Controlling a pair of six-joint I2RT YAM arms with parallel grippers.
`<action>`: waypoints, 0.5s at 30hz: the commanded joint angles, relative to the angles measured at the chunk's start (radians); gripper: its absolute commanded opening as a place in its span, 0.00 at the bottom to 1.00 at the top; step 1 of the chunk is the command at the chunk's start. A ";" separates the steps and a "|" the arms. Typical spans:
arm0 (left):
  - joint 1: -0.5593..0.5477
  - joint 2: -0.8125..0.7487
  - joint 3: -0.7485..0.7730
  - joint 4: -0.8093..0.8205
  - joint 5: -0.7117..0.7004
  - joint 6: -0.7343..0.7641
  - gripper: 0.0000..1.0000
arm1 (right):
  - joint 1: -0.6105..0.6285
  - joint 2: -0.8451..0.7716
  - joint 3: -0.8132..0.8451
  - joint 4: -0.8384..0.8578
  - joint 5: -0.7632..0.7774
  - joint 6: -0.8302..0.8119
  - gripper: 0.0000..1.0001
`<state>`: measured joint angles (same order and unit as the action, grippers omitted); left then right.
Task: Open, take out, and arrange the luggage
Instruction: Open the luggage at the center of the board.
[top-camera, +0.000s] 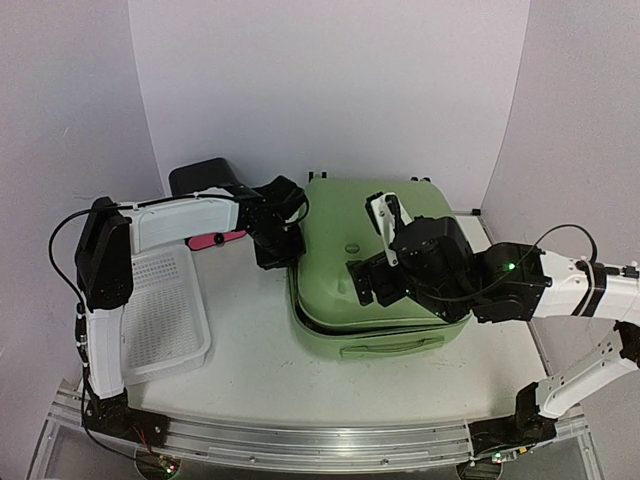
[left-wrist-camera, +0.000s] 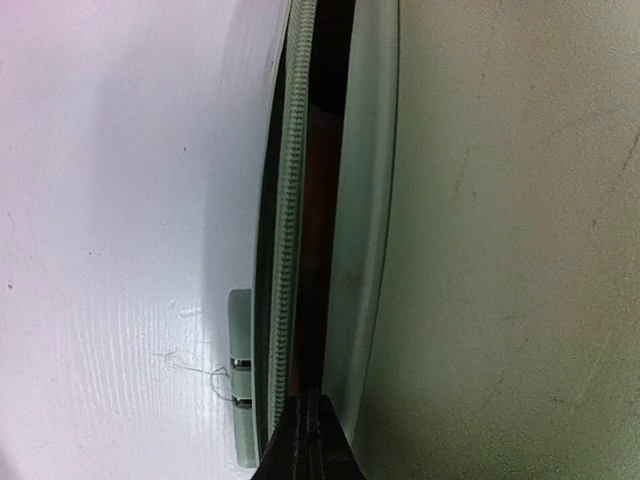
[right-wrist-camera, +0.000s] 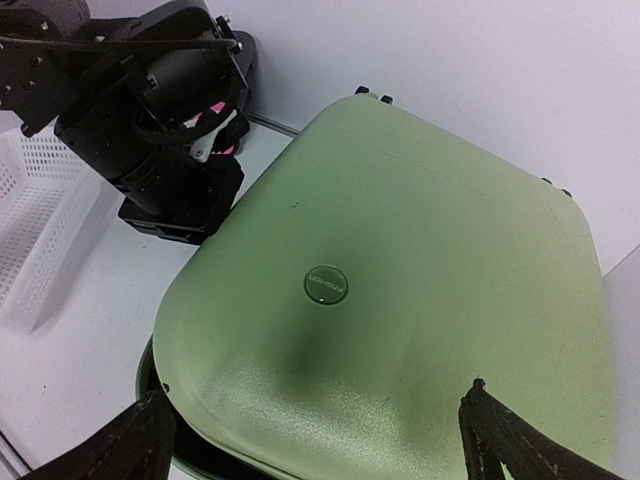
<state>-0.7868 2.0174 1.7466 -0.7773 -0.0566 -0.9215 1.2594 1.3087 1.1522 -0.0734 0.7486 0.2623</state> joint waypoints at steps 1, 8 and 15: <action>0.011 0.040 0.030 -0.043 -0.001 -0.009 0.00 | 0.000 -0.008 0.024 0.031 0.028 0.008 0.98; 0.039 0.027 -0.096 0.204 0.225 -0.075 0.00 | 0.000 -0.026 0.028 0.032 0.016 0.024 0.98; 0.081 -0.070 -0.300 0.563 0.419 -0.161 0.00 | 0.000 -0.053 0.020 0.035 0.010 0.035 0.98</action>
<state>-0.7158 2.0029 1.5749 -0.4843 0.1967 -0.9974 1.2594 1.2980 1.1522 -0.0731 0.7437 0.2771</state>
